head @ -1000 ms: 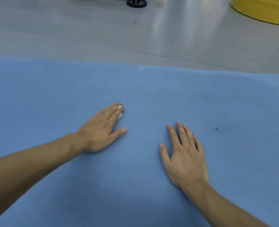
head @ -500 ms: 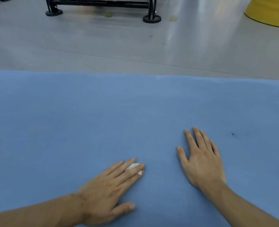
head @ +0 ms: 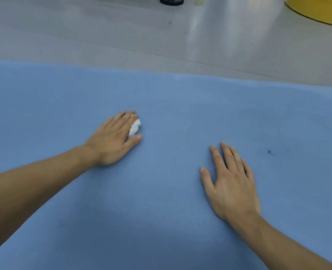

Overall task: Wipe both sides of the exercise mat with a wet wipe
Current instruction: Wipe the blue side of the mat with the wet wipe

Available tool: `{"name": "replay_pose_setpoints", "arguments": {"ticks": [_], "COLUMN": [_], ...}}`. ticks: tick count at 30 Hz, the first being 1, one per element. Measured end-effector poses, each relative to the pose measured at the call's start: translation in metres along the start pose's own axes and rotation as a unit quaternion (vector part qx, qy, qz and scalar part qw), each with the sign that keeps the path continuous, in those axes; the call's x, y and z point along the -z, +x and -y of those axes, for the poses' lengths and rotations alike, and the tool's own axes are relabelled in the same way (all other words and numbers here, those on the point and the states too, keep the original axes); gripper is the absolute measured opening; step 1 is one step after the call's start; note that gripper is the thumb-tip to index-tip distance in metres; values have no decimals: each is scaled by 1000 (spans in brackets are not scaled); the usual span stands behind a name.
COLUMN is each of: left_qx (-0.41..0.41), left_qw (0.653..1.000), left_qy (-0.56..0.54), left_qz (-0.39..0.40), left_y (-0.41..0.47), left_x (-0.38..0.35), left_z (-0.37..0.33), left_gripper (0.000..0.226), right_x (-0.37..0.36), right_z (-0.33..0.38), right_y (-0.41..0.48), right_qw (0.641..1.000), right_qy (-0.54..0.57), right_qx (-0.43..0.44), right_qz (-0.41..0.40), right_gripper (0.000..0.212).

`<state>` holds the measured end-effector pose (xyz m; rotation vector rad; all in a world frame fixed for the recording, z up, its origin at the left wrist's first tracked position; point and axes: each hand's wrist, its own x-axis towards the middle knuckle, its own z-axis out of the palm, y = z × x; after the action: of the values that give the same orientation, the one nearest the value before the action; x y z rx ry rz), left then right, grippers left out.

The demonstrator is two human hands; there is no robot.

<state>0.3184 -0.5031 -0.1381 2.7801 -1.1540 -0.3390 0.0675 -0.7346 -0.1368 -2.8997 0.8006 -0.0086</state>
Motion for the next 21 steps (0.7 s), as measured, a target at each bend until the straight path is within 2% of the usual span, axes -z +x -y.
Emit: {"name": "replay_pose_setpoints", "arguments": {"ticks": [3, 5, 9, 13, 21], "left_qx": [70, 73, 12, -50, -127], "left_qw": [997, 997, 1000, 999, 991], "left_qy": [-2, -2, -2, 8, 25], "left_qz": [-14, -14, -11, 10, 35], "left_y": [33, 39, 4, -67, -182], "left_x": [8, 12, 11, 6, -6], "left_z": [20, 27, 25, 17, 13], "left_gripper": [82, 82, 103, 93, 91], "right_x": [1, 0, -2, -2, 1], "right_z": [0, 0, -1, -1, 2], "right_y": [0, 0, 1, 1, 0], "right_qw": [1000, 1000, 1000, 1000, 1000], "right_qy": [0, -1, -7, -11, -26], "right_qx": [0, 2, -1, -4, -9], "right_qz": [-1, -4, -17, -16, -10], "right_gripper": [75, 75, 75, 76, 78]}}
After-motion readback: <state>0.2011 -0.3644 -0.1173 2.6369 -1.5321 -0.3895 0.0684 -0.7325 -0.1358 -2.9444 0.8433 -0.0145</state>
